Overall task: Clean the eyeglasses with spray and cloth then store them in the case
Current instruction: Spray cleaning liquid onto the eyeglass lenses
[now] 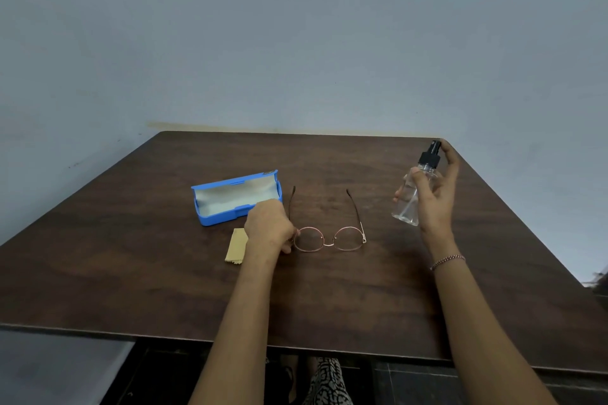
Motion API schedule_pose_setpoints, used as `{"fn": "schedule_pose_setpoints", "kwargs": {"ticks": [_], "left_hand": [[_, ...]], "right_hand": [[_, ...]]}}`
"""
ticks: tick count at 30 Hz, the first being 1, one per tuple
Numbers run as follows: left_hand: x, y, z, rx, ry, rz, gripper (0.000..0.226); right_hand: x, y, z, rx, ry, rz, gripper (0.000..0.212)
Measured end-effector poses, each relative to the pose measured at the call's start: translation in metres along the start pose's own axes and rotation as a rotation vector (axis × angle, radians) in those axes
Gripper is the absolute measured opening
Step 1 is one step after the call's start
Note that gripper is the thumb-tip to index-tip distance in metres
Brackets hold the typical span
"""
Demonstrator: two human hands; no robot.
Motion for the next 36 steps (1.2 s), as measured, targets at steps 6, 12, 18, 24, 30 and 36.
{"fn": "schedule_pose_setpoints", "kwargs": {"ticks": [6, 12, 18, 24, 30, 36], "left_hand": [[0.005, 0.02, -0.013, -0.391, 0.024, 0.102, 0.021], [0.005, 0.03, -0.036, -0.786, 0.07, 0.234, 0.011], [0.028, 0.025, -0.053, -0.919, 0.217, -0.005, 0.014], [0.043, 0.0, -0.083, -0.825, 0.42, -0.314, 0.017], [0.051, -0.001, -0.078, -0.936, 0.495, -0.402, 0.021], [0.054, -0.004, -0.074, -1.007, 0.556, -0.445, 0.031]], "right_hand": [[0.003, -0.003, -0.002, 0.067, 0.006, 0.015, 0.059], [0.001, -0.011, 0.01, 0.044, -0.015, -0.055, 0.06], [0.0, -0.022, 0.027, 0.149, -0.097, -0.084, 0.064], [-0.011, 0.015, 0.027, -0.068, -0.119, 0.113, 0.07], [-0.02, 0.057, 0.002, -0.592, -0.198, 0.317, 0.074], [-0.026, 0.072, -0.005, -0.829, -0.207, 0.282, 0.064]]}}
Point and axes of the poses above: each hand's wrist, its own x-axis towards the middle knuckle, its own y-axis out of the palm, z = x × y, the point moved 9 cm from there along x, towards the middle knuckle, and after that the axes turned 7 degrees about y, right-handed, at the moved point
